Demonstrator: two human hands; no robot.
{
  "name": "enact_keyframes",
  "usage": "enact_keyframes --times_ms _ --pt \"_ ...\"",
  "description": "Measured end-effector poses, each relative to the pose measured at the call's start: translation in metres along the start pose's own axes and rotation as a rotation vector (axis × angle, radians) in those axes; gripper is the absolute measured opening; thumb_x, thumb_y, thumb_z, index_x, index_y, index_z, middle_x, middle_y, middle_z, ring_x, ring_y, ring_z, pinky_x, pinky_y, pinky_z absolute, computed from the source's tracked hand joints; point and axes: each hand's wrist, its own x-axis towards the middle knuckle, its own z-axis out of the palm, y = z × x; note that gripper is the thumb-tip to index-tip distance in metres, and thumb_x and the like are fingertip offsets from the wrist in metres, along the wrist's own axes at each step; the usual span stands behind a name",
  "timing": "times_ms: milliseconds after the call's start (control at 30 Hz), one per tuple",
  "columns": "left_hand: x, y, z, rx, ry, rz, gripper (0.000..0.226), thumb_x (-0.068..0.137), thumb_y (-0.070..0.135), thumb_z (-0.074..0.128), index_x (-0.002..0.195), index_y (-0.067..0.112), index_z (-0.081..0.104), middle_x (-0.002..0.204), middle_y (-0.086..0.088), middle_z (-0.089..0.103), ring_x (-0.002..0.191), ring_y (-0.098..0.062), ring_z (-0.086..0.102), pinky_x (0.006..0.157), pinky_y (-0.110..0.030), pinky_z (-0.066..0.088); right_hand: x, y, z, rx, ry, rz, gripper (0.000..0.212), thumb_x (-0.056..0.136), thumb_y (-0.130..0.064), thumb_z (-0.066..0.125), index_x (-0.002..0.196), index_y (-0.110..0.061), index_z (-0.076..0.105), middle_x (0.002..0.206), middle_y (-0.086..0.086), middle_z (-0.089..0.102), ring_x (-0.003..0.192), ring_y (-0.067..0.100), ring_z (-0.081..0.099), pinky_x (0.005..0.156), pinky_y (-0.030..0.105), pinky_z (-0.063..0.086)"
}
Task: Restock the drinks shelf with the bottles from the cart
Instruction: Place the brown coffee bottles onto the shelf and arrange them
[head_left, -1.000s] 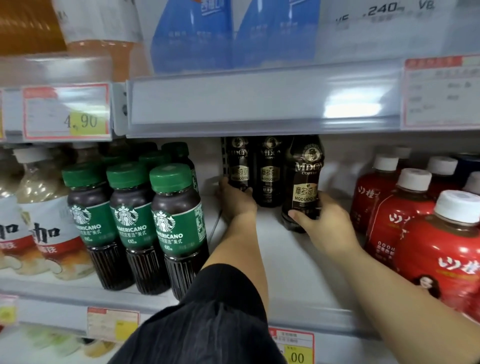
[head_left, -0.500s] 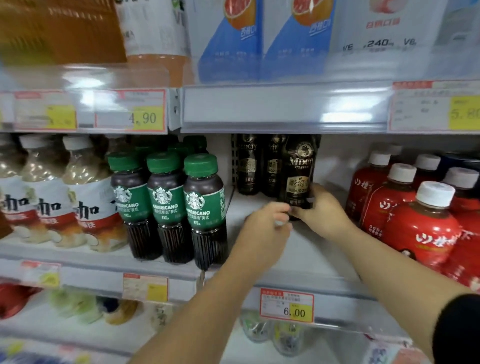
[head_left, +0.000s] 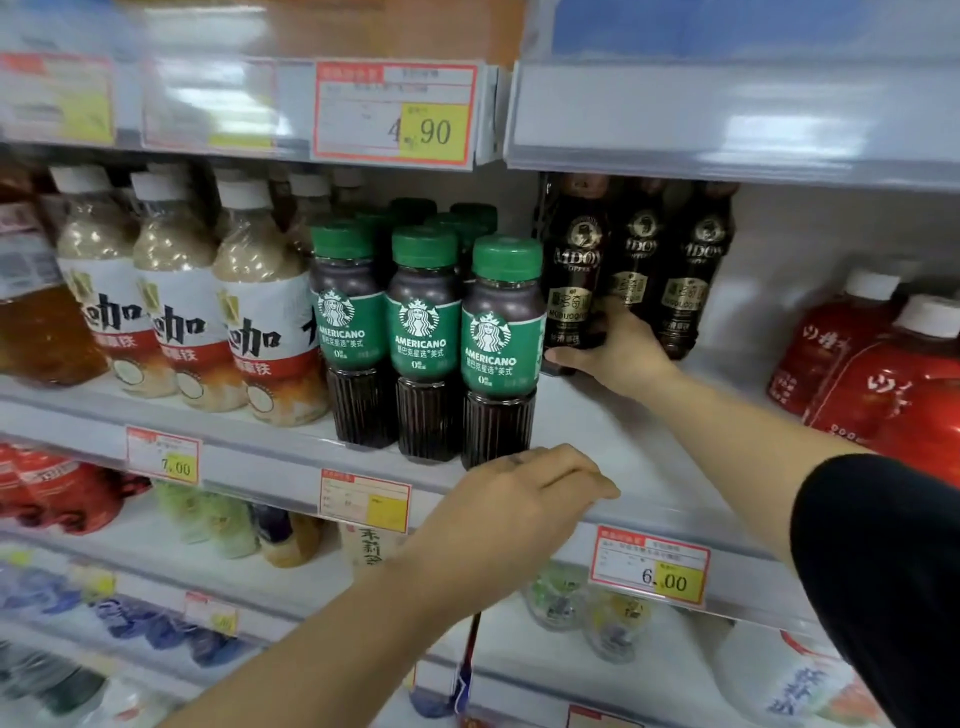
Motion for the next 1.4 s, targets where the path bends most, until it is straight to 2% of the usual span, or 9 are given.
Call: enact_keyframes --times_ms 167,400,600,733,867,1000,1167,1267,1400 --pt "-0.002 -0.004 0.004 0.017 0.035 0.053 0.048 0.067 -0.008 0.072 0.108 0.013 0.062 0.101 -0.003 0.066 0.081 -0.015 0.063 0.075 -0.022 0.049 0.0 0.001 0.003 0.037 -0.009 -0.005 0.058 0.073 -0.024 0.078 0.122 -0.011 0.051 0.115 0.005 0.064 0.105 0.019 0.058 0.079 0.021 0.038" --pt "-0.003 -0.004 0.005 -0.004 0.042 0.059 0.045 0.069 -0.007 0.071 0.109 0.013 0.061 0.101 -0.003 0.066 0.08 -0.017 0.064 0.072 -0.026 0.052 0.002 0.002 0.009 0.008 0.034 -0.006 0.064 0.072 -0.031 0.078 0.125 -0.008 0.049 0.117 0.008 0.063 0.107 0.023 0.059 0.081 0.024 0.041" --pt "-0.001 0.005 0.001 0.017 0.018 0.011 0.039 0.072 -0.006 0.071 0.106 0.01 0.066 0.1 -0.003 0.067 0.079 -0.018 0.066 0.07 -0.031 0.056 -0.029 -0.005 -0.021 -0.059 -0.079 0.009 0.071 0.079 -0.03 0.073 0.137 -0.007 0.039 0.126 0.008 0.057 0.119 0.023 0.053 0.084 0.019 0.035" --pt "-0.009 0.024 -0.002 0.125 0.067 -0.068 0.033 0.077 0.001 0.065 0.108 0.013 0.063 0.108 -0.002 0.064 0.089 -0.019 0.064 0.077 -0.029 0.054 -0.095 -0.014 -0.049 -0.041 0.011 -0.108 0.038 0.082 -0.022 0.069 0.117 -0.013 0.059 0.102 0.003 0.066 0.084 0.011 0.061 0.073 0.015 0.04" --pt "-0.044 0.056 0.0 0.04 0.202 -0.238 0.021 0.09 0.012 0.05 0.105 0.011 0.066 0.109 -0.003 0.063 0.097 -0.018 0.06 0.079 -0.034 0.052 -0.187 -0.017 -0.046 0.023 0.139 -0.358 0.014 0.083 -0.012 0.063 0.095 -0.018 0.068 0.076 -0.016 0.06 0.068 -0.005 0.055 0.063 0.003 0.038" --pt "-0.118 0.08 0.013 -0.024 0.18 -0.44 0.024 0.089 0.015 0.046 0.102 0.009 0.066 0.103 -0.007 0.065 0.088 -0.016 0.057 0.073 -0.028 0.048 -0.26 0.004 0.01 0.08 0.067 -0.449 0.01 0.079 -0.011 0.061 0.084 -0.014 0.069 0.075 -0.012 0.061 0.067 -0.011 0.051 0.066 -0.001 0.036" --pt "-0.241 0.095 0.037 -0.122 -0.007 -0.739 0.024 0.088 0.016 0.049 0.103 0.01 0.067 0.097 -0.003 0.066 0.08 -0.016 0.06 0.069 -0.024 0.048 -0.335 0.05 0.114 0.039 -0.297 -0.227 0.013 0.084 -0.012 0.061 0.095 -0.014 0.069 0.084 -0.003 0.067 0.07 0.008 0.057 0.067 0.021 0.045" --pt "-0.313 0.093 0.054 -0.165 -0.09 -0.948 0.024 0.086 0.013 0.05 0.102 0.012 0.067 0.097 -0.002 0.067 0.083 -0.021 0.064 0.073 -0.036 0.053 -0.369 0.074 0.172 0.011 -0.393 -0.115 0.018 0.08 -0.018 0.059 0.094 -0.017 0.069 0.084 -0.003 0.068 0.067 0.008 0.055 0.067 0.025 0.047" --pt "-0.408 0.088 0.085 -0.272 -0.223 -1.235 0.023 0.09 0.008 0.054 0.109 0.015 0.066 0.103 0.0 0.067 0.085 -0.016 0.064 0.074 -0.029 0.053 -0.412 0.107 0.251 -0.053 -0.587 0.12 0.016 0.085 -0.013 0.059 0.098 -0.019 0.066 0.083 -0.006 0.062 0.071 0.013 0.056 0.069 0.028 0.046"
